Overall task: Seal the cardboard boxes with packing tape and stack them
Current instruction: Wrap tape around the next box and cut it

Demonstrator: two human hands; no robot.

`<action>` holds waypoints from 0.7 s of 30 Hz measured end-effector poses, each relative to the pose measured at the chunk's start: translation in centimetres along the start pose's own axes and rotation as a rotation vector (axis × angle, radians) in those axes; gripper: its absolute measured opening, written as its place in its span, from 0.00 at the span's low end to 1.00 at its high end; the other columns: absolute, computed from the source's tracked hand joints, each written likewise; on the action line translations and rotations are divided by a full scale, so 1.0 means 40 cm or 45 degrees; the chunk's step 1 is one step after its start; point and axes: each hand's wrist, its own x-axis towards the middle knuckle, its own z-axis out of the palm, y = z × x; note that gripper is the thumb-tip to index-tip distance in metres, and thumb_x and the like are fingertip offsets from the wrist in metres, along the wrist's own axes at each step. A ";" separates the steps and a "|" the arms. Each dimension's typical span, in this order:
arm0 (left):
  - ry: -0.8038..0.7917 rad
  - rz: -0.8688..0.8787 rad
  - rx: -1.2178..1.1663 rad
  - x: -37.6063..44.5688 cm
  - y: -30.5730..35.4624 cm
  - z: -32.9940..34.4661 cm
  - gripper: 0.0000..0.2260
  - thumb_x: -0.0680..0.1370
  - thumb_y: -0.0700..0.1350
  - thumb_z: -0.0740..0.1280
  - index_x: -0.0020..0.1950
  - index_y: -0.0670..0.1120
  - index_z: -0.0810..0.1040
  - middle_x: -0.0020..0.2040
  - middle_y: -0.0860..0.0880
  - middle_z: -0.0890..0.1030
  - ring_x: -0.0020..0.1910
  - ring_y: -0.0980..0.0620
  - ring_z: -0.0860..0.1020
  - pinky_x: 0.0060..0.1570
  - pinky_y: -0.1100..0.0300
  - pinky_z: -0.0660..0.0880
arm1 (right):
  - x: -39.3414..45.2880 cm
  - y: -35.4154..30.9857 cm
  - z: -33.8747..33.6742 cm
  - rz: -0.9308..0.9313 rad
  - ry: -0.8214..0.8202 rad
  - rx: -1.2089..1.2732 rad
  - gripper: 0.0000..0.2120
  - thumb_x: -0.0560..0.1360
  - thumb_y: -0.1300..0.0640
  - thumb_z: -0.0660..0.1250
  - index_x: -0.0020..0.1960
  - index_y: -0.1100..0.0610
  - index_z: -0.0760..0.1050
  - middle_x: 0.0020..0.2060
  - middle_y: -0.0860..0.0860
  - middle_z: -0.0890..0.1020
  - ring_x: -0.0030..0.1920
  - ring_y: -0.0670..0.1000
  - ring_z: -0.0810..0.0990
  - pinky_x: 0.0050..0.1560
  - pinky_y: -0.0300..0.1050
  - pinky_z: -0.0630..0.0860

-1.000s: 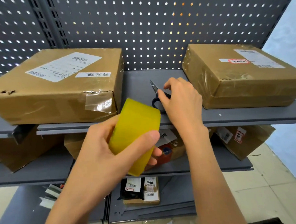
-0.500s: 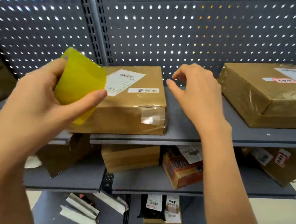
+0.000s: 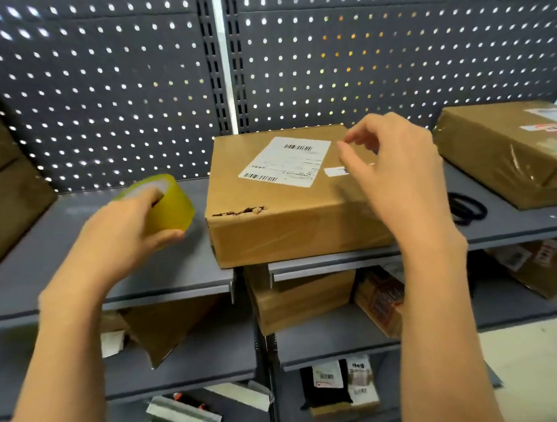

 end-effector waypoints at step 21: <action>0.442 0.278 -0.340 0.007 0.154 -0.035 0.17 0.82 0.47 0.56 0.65 0.40 0.73 0.59 0.39 0.75 0.59 0.38 0.70 0.57 0.49 0.65 | -0.049 0.064 -0.044 0.042 0.123 0.099 0.13 0.81 0.52 0.57 0.51 0.57 0.78 0.45 0.51 0.80 0.48 0.52 0.77 0.49 0.52 0.72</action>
